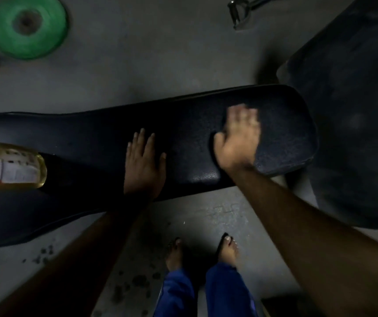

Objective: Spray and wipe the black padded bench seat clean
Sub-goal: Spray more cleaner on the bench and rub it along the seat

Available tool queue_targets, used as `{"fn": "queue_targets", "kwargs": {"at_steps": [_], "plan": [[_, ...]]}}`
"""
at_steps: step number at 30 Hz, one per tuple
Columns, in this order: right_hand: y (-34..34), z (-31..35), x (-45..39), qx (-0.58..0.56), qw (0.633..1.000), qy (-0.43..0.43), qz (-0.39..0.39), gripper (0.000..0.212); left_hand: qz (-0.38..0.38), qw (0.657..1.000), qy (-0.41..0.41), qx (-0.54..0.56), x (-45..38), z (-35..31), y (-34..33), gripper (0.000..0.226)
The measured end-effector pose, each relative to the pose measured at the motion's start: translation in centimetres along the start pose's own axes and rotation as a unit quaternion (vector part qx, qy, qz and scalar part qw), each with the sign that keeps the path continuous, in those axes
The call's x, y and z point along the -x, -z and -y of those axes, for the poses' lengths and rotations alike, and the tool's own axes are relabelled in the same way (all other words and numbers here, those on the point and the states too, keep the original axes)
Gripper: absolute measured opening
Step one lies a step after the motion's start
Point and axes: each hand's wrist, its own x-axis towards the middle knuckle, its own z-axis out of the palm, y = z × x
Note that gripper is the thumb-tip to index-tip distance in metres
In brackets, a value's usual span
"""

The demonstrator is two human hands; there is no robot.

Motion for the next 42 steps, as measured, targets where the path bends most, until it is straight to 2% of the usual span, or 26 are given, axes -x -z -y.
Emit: {"fn": "queue_targets", "kwargs": {"at_steps": [2,4,6,8,10,12,13,14,16,17,18,20,22,23,24,26,27,28,31,33,35,36,37,39,41,42], "plan": [[-0.2,1.1,1.4,0.009,0.966,0.232,0.110,0.077,-0.035,0.999,0.015,-0.035,0.9,1.1,0.7,0.058],[0.7,-1.3,-1.5,0.031,0.930,0.346,0.116,0.073,-0.036,0.995,0.047,-0.078,1.9,2.0,1.0,0.063],[1.1,-1.8,-4.7,0.022,0.980,0.194,0.051,0.072,-0.015,0.995,0.054,-0.088,2.5,2.6,0.7,0.067],[-0.4,1.3,-4.1,0.028,0.999,0.036,0.021,0.077,-0.007,0.994,0.054,-0.091,2.4,2.7,0.5,0.067],[-1.7,5.1,-0.6,0.014,0.981,0.176,0.079,0.079,-0.012,0.995,0.049,-0.088,2.3,2.6,0.7,0.066],[-1.8,4.2,0.5,0.013,0.913,0.378,0.153,0.075,-0.012,0.996,0.046,-0.082,2.3,2.6,0.8,0.065],[-1.4,2.7,-1.0,0.020,0.892,0.428,0.141,0.073,-0.011,0.996,0.045,-0.077,2.4,2.7,0.8,0.065],[-0.8,1.7,-2.7,0.020,0.910,0.398,0.116,0.072,-0.009,0.996,0.045,-0.071,2.4,2.8,0.9,0.065],[0.0,1.8,-4.5,0.007,0.985,0.164,0.056,0.073,0.006,0.997,0.049,-0.052,2.2,2.8,1.1,0.065],[-0.5,3.2,-3.7,0.016,0.998,0.055,0.038,0.076,0.018,0.998,0.048,-0.034,2.2,2.8,1.4,0.065],[-1.2,5.2,-1.8,0.030,0.998,0.033,0.044,0.080,0.030,0.999,0.043,-0.014,2.1,2.9,1.8,0.066],[-2.3,7.7,2.7,0.016,0.976,0.192,0.097,0.081,0.033,0.998,0.042,0.015,2.0,3.5,2.8,0.064],[-2.5,6.1,3.5,0.011,0.914,0.371,0.160,0.079,0.025,0.997,0.072,0.002,2.6,4.5,3.9,0.062],[-2.2,4.9,2.0,0.018,0.903,0.401,0.152,0.077,0.028,0.996,0.086,-0.014,3.0,5.0,4.4,0.062],[-2.0,4.5,0.7,0.024,0.922,0.362,0.132,0.076,0.041,0.994,0.094,-0.033,3.4,5.3,4.7,0.064],[-2.2,6.1,0.1,0.019,0.985,0.159,0.068,0.076,0.084,0.991,0.092,-0.045,3.9,6.0,5.0,0.069],[-2.9,8.4,1.5,0.017,0.995,0.086,0.049,0.078,0.099,0.991,0.086,-0.031,4.0,6.4,5.2,0.069],[-3.8,11.1,3.5,0.005,0.995,0.083,0.056,0.080,0.106,0.991,0.079,-0.011,4.0,6.8,5.6,0.068],[-5.4,13.4,7.8,0.001,0.923,0.361,0.134,0.075,0.058,0.996,0.061,0.011,5.0,8.2,7.0,0.058],[-4.7,12.0,5.2,0.025,0.897,0.422,0.130,0.072,0.034,0.997,0.073,-0.008,6.3,9.7,7.5,0.054],[-4.5,12.5,3.6,0.019,0.967,0.242,0.079,0.075,0.055,0.996,0.062,-0.026,7.0,10.8,7.6,0.055],[-5.0,14.0,4.3,0.009,0.990,0.135,0.048,0.076,0.067,0.996,0.049,-0.025,7.1,11.2,7.6,0.055],[-5.8,16.1,5.8,0.003,0.994,0.098,0.041,0.078,0.072,0.997,0.035,-0.016,7.1,11.6,7.7,0.056],[-7.4,18.7,9.2,0.001,0.968,0.238,0.076,0.078,0.078,0.997,0.021,0.016,7.1,12.3,8.3,0.056],[-7.0,17.5,8.4,0.030,0.889,0.427,0.160,0.078,0.066,0.997,0.031,0.037,7.4,13.0,9.0,0.055],[-6.4,16.7,6.3,0.043,0.869,0.464,0.165,0.077,0.056,0.997,0.039,0.031,7.7,13.4,9.3,0.054]]}}
